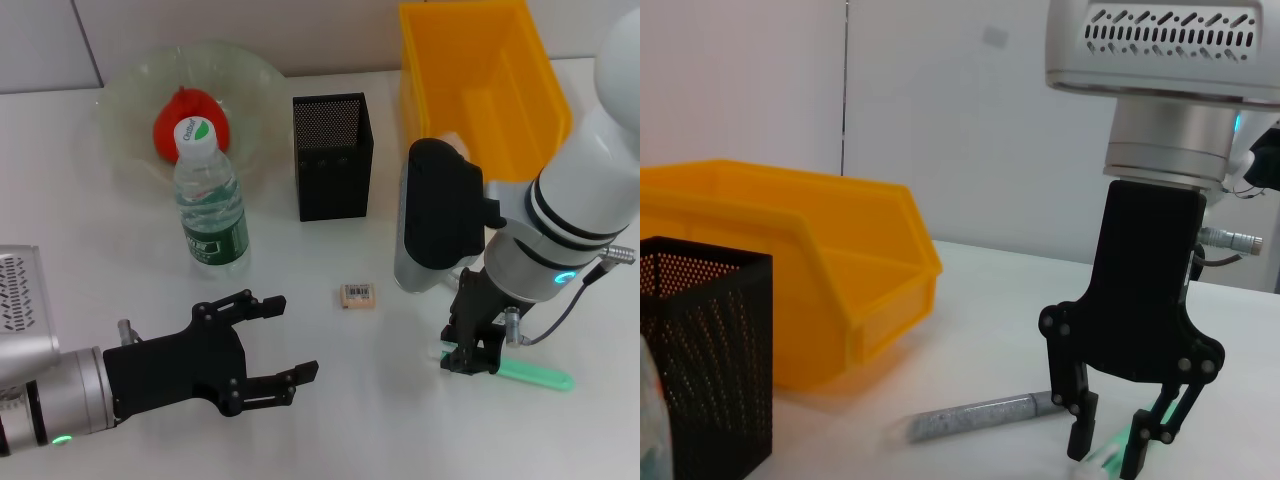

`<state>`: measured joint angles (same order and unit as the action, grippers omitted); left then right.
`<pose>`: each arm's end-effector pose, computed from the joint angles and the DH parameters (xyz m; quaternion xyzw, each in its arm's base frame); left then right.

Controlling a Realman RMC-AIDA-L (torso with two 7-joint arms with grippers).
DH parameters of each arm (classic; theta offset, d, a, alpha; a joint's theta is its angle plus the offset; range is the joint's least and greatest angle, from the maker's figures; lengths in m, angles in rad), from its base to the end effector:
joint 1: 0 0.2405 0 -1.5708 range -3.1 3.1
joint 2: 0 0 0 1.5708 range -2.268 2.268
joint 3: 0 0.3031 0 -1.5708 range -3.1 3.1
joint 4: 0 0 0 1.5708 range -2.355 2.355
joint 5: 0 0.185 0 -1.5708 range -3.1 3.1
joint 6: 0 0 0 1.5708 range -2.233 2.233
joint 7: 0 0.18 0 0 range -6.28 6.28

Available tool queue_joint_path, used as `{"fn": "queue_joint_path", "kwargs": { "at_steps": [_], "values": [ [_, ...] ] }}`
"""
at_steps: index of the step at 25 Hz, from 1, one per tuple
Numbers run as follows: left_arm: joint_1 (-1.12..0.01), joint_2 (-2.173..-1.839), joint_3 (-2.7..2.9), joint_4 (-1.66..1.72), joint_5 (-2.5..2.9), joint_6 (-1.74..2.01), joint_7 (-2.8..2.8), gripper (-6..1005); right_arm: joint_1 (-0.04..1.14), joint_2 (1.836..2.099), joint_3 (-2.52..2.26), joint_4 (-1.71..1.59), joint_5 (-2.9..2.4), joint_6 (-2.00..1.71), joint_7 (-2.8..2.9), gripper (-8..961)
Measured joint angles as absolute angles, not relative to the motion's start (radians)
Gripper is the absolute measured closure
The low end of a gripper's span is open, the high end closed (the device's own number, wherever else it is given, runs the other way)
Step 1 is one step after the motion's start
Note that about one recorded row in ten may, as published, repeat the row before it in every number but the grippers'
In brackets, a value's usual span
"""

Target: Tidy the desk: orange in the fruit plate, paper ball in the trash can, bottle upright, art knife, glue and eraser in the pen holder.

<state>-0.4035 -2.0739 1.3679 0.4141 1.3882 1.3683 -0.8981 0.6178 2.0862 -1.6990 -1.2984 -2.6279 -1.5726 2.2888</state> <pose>-0.2730 0.2806 -0.1250 -0.9525 -0.1083 -0.2624 0.1106 0.2437 0.3244 -0.0992 -0.9465 0.0986 -0.3019 0.0578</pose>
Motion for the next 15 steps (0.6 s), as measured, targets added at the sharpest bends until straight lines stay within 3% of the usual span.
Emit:
{"fn": "queue_joint_path", "kwargs": {
  "at_steps": [3, 5, 15],
  "values": [
    [-0.404, -2.074, 1.368, 0.414, 1.388, 1.368, -0.898, 158, 0.621, 2.086, -1.708, -1.286, -2.628, -1.572, 2.286, 602],
    [-0.405, -2.074, 1.370, 0.414, 1.388, 1.368, -0.898, 158, 0.624, 2.086, -1.716, -1.279, -2.627, -1.571, 2.285, 744],
    [-0.402, -2.071, 1.366, 0.421, 1.388, 1.376, -0.904, 159, 0.619, 2.086, -1.638, -1.322, -2.599, -1.594, 2.286, 789]
  ]
}}
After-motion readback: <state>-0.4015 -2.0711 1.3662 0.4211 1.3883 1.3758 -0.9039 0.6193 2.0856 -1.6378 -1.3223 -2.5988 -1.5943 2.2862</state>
